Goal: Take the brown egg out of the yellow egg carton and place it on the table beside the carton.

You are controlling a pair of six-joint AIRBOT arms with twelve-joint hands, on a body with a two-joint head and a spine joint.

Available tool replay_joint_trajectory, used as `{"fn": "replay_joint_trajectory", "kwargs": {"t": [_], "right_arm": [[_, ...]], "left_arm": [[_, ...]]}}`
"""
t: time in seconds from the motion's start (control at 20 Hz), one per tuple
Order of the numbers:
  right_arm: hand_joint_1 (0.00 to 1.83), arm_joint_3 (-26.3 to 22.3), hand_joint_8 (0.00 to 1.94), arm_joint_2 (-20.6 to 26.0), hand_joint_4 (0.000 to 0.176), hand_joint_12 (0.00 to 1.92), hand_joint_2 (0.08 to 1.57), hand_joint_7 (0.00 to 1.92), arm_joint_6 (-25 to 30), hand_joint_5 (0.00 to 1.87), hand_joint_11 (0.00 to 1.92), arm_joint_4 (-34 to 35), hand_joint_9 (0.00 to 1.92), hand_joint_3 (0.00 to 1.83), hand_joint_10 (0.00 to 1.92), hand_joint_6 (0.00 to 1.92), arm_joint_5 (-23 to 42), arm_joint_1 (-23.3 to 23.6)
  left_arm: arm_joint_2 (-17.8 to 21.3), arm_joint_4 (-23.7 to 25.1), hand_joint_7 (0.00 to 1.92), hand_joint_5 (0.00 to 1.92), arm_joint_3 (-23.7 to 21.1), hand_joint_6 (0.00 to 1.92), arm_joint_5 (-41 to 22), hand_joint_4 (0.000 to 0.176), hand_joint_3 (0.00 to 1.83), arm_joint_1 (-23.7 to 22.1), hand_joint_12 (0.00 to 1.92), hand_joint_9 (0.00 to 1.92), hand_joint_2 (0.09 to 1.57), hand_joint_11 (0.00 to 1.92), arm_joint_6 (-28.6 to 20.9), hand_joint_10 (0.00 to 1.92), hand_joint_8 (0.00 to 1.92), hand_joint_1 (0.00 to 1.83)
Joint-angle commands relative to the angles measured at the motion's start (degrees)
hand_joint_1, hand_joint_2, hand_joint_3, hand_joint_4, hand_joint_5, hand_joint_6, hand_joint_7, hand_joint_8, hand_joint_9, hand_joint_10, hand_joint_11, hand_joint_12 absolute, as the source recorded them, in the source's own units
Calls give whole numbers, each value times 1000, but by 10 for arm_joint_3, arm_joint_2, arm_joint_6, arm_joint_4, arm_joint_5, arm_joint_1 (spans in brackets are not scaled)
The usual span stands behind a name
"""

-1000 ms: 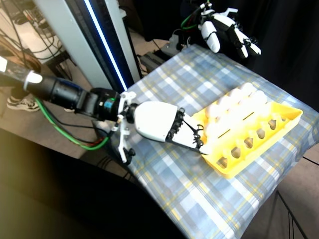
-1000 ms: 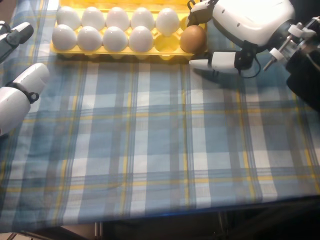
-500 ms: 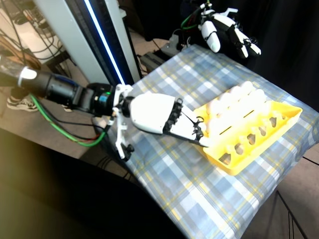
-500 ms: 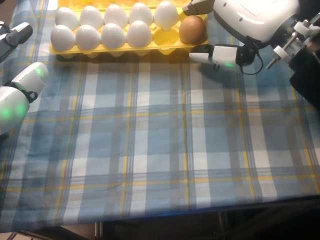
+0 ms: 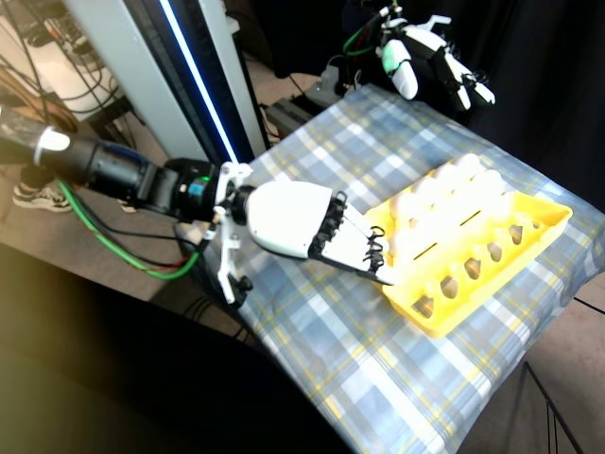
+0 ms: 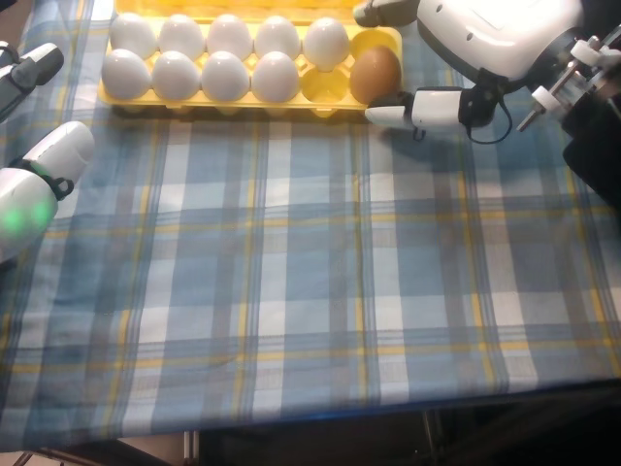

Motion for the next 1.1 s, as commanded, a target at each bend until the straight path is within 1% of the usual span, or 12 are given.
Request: {"fn": "replay_joint_trajectory", "kwargs": {"t": [0.0,0.15,0.25,0.35,0.4,0.45,0.5,0.55,0.65,0.75,0.95,1.05], "right_arm": [[745,-1,0,1,0,93,835,663,-2,603,200,-13,535,0,0,0,68,9],[720,-4,3,1,0,96,795,553,-2,529,197,-13,452,0,0,4,69,9],[693,-11,15,1,0,88,831,586,-2,550,177,-16,437,4,0,11,74,9],[615,-14,6,2,0,99,921,627,-2,601,209,-20,456,16,3,10,75,10],[567,-15,4,4,0,105,1015,646,-2,648,224,-20,475,14,4,9,75,13],[591,-15,9,6,0,132,1085,723,-2,716,253,-20,533,8,10,9,72,15],[619,-14,2,6,0,190,1115,776,-2,747,295,-19,604,1,7,2,69,17],[636,-11,5,7,0,335,1137,834,-2,774,287,-16,660,0,5,2,59,17],[666,-5,1,7,0,658,1132,864,-2,797,144,-12,677,1,0,0,43,19],[720,-1,0,7,0,811,1124,874,-2,807,76,-8,708,1,4,0,38,19],[755,10,1,6,0,902,1090,874,-2,825,66,-5,736,0,5,3,21,19],[808,16,0,3,0,894,1078,894,0,839,199,-5,812,0,6,0,13,21]], "left_arm": [[1,23,116,419,3,2,-67,82,0,-2,0,0,1306,0,-5,0,2,484],[1,23,123,423,3,3,-67,71,0,-2,0,0,1305,0,-5,0,3,497],[1,23,121,425,3,3,-66,79,0,-2,0,0,1305,0,-5,0,2,490],[1,23,111,413,3,0,-66,82,2,-2,0,0,1311,0,-5,0,0,481],[2,23,110,416,3,2,-65,77,1,-2,0,0,1311,0,-5,0,0,485],[3,24,111,417,3,2,-60,71,1,-2,0,0,1310,0,-5,0,1,484],[4,25,111,417,3,2,-58,70,0,-2,0,0,1310,0,-5,0,0,484],[5,26,115,422,3,4,-55,63,1,-2,0,0,1312,0,-5,0,2,485],[7,29,117,426,4,5,-50,65,0,-3,0,0,1307,0,-5,0,2,484],[7,30,115,423,4,2,-48,64,0,-4,0,0,1306,0,-5,0,1,479],[10,30,106,423,4,1,-48,62,0,-3,0,0,1306,0,-5,0,0,513],[11,31,114,423,4,0,-46,64,0,-3,0,0,1306,0,-5,0,2,504]]}}
